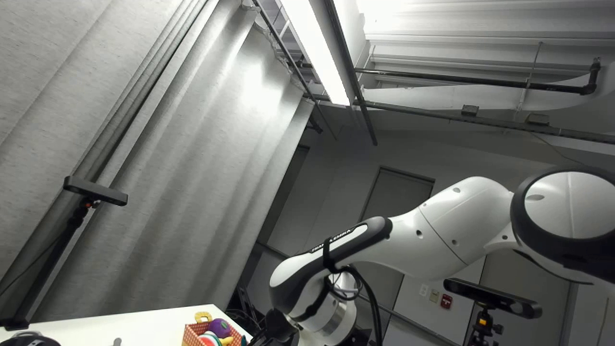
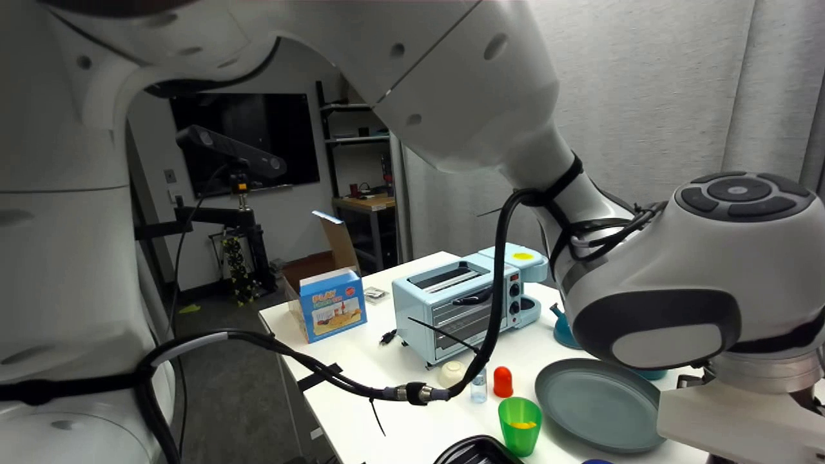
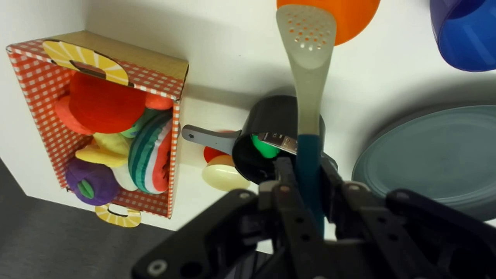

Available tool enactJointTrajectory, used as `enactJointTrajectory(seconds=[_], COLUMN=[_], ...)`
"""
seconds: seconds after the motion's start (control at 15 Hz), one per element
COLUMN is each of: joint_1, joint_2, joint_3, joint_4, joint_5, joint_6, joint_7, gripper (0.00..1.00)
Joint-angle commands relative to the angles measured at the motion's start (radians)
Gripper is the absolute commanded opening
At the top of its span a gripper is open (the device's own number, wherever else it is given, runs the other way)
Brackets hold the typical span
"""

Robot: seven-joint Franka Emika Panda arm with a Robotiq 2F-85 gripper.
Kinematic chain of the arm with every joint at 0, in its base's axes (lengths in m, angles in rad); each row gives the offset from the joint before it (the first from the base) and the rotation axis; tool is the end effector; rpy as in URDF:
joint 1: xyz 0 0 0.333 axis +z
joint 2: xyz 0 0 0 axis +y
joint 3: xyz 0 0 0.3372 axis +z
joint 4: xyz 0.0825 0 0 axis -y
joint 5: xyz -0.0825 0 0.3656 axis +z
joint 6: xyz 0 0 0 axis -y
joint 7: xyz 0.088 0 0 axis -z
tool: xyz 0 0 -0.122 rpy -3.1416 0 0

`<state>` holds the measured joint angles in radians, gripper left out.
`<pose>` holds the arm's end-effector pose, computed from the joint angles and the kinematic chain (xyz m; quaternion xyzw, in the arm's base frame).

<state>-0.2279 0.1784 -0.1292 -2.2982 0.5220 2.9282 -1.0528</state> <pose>0.5125 -0.2219 0.3386 0.9648 0.1052 0.2316 0.0666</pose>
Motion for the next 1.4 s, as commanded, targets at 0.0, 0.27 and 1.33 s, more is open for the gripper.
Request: enactJointTrajectory(seconds=[0.0,0.27,1.33], joint_1=[-0.013,-0.014,-0.020], joint_2=[0.050,0.074,0.139], joint_3=[0.005,0.006,0.036], joint_4=[0.045,0.051,0.067], joint_5=[0.025,0.042,0.125], joint_6=[-0.011,-0.010,0.005], joint_7=[-0.005,-0.001,-0.023], gripper=[0.05,0.05,0.05])
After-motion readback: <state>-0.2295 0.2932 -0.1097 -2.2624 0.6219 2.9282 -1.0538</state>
